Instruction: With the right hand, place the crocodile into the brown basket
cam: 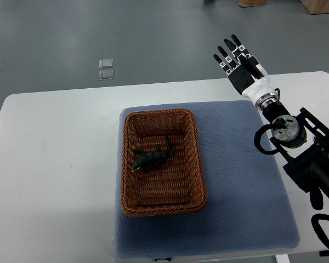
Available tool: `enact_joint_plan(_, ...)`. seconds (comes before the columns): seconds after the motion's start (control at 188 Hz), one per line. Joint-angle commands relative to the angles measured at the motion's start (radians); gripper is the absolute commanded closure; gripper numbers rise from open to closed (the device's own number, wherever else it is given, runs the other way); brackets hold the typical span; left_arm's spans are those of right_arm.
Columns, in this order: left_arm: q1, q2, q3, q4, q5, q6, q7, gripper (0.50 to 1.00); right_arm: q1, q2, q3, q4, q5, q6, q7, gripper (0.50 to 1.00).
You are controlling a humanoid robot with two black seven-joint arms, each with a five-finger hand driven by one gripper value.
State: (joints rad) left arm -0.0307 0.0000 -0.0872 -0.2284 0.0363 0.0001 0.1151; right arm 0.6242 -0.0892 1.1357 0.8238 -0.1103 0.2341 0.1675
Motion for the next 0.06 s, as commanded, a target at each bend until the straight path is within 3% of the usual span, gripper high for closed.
enact_joint_plan(0.0,0.000,0.000,0.001,0.000,0.001,0.000,0.000,0.500,-0.009,0.000,-0.001,0.000,0.001,-0.001,0.001,0.572)
enact_joint_plan(0.053,0.000,0.000,0.000,0.001,0.001,-0.002,0.000,0.500,-0.011,0.006,-0.001,0.000,0.001,-0.001,0.003,0.572)
